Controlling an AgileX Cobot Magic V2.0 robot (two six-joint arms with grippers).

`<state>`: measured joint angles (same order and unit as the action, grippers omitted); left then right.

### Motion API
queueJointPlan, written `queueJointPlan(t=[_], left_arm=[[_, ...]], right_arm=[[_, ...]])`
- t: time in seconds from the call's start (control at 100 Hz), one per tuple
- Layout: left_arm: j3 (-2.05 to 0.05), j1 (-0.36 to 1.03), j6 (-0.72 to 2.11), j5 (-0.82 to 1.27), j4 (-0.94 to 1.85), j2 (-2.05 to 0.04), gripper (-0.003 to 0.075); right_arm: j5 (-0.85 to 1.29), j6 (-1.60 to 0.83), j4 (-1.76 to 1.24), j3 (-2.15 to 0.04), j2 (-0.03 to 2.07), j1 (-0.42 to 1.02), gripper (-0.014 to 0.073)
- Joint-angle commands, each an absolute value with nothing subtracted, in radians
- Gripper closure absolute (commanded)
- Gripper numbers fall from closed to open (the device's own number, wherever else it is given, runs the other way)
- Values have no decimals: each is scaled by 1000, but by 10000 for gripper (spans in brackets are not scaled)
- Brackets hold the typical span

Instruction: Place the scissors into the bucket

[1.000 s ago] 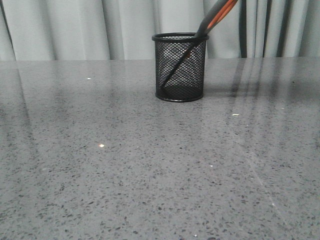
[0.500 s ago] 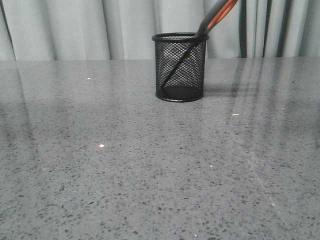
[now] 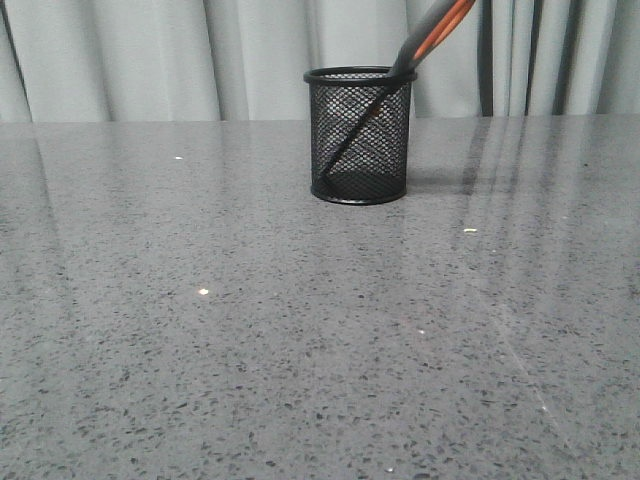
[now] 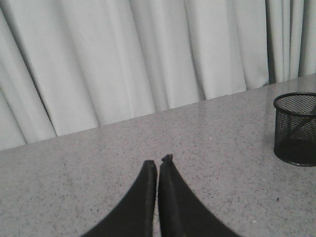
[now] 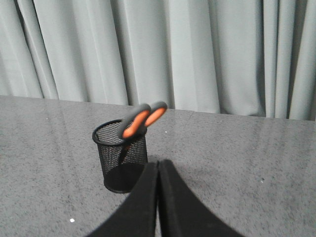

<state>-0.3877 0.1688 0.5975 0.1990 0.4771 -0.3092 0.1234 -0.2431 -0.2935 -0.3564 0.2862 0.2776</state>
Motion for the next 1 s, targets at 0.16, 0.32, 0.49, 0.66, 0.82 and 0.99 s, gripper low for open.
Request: queueJointPlan(t=[0.16,0.32,0.49,0.66,0.82,0.99], left_arm=[[-244,169,596,83,528,-110,740],[-239,169,596,94,528,-79,740],[-239,169,596,94,528,-79,740],[-239,169,596,94,528,-79,740],[-239,169,596,94,528,-79,740],[-239,169,596,98,525,-79,740]], right_arm=[[-7,-253,-301,-246,161,281,638],[-5,-253,-301,-245,159,281,638],[0,-253,-301,-245,159,281,638],[0,-253,-301,-245,159,281,638],[0,-253,-301,-245,159,281,638],[0,-253,-301,-245,159,281,638]])
